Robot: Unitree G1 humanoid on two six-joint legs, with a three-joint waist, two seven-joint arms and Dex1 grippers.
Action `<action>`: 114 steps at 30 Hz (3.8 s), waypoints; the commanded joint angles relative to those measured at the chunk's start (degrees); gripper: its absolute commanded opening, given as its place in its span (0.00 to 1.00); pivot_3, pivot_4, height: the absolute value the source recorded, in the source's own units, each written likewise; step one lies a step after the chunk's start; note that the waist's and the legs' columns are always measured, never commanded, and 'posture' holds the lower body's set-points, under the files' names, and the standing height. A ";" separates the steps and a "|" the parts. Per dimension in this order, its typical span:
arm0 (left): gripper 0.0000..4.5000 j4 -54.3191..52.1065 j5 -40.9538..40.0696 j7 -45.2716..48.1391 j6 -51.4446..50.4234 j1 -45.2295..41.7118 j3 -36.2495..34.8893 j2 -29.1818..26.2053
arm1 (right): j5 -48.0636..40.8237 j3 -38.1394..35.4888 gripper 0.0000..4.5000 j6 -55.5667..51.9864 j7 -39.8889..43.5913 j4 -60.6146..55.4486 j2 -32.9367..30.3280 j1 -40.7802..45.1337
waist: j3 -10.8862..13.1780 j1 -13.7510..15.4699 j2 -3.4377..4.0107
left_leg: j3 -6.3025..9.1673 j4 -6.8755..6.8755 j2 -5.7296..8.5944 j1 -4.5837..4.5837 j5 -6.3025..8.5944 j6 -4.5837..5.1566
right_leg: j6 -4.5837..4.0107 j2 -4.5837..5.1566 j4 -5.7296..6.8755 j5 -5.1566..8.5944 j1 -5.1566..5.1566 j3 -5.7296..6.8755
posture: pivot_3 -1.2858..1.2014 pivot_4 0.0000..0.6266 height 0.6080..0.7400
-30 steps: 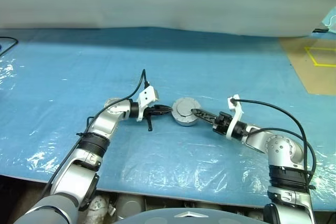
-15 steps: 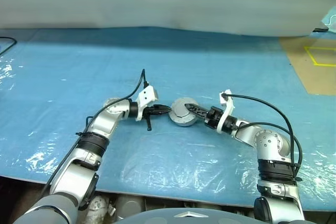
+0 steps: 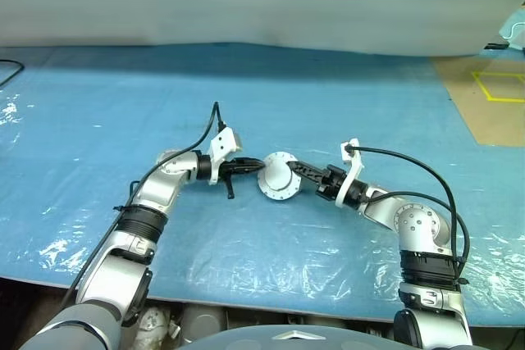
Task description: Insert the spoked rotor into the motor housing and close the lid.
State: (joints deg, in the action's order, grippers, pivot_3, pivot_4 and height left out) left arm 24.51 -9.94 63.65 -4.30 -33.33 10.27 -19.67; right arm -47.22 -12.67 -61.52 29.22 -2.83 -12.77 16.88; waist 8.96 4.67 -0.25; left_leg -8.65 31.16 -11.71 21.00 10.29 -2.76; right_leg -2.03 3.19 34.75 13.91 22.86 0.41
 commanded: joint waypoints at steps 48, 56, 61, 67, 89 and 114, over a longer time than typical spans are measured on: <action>0.43 -21.10 -49.71 -31.62 -40.72 4.45 -37.08 4.18 | -10.15 -15.27 0.30 4.54 -17.00 23.36 16.61 28.98 | 0.46 -0.57 0.22 | 0.14 0.11 -0.01 1.01 0.00 -0.05 | 0.13 -0.07 0.11 -0.11 0.80 0.27 | 0.52 0.24 1.00; 0.99 -25.04 -56.20 -35.30 -45.18 9.38 -37.01 7.14 | -13.13 -15.24 0.30 3.14 -15.84 22.32 16.69 32.23 | 0.47 -0.62 0.21 | 0.19 0.16 0.00 1.10 0.00 -0.05 | 0.16 -0.08 0.09 -0.13 0.79 0.29 | 0.52 0.24 1.00; 0.99 -26.88 -67.10 -39.03 -50.63 12.15 -37.81 9.04 | -16.21 -14.80 0.30 0.40 -15.71 19.36 17.54 32.31 | 0.47 -0.55 0.20 | 0.21 0.17 -0.04 1.15 0.00 -0.05 | 0.16 -0.13 0.12 -0.13 0.85 0.33 | 0.52 0.24 1.00; 0.99 -25.27 -73.17 -41.92 -49.81 12.67 -37.32 12.64 | -19.29 -13.81 0.30 -2.14 -15.74 16.97 17.85 32.05 | 0.48 -0.52 0.19 | 0.23 0.40 -0.04 1.08 0.00 -0.06 | 0.17 -0.09 0.33 -0.15 0.79 0.30 | 0.52 0.24 1.00; 0.99 -18.21 -70.71 -34.57 -47.46 7.28 -33.71 13.43 | -21.19 -13.30 0.30 -1.24 -20.84 15.52 17.00 30.58 | 0.49 -0.29 0.18 | 0.28 0.81 -0.04 1.05 0.00 -0.06 | 0.22 -0.07 0.69 -0.17 0.75 0.27 | 0.52 0.24 1.00; 0.99 -21.94 -69.22 -36.11 -45.94 11.08 -37.74 3.22 | -18.99 -19.97 0.30 11.91 -47.67 25.49 18.82 26.17 | 0.50 -0.22 0.17 | 0.31 1.00 -0.04 1.05 0.01 -0.07 | 0.23 -0.05 0.90 -0.17 0.78 0.25 | 0.52 0.24 1.00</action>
State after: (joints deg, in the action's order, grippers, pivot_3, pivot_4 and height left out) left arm 4.43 -79.15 27.36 -51.03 -21.36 -27.21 -15.89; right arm -65.68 -33.01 -49.65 -19.18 23.46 5.94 43.44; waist 9.46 4.45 -0.07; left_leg -8.34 32.16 -11.75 22.06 10.30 -2.83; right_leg -1.80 3.14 35.65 13.73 23.63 0.67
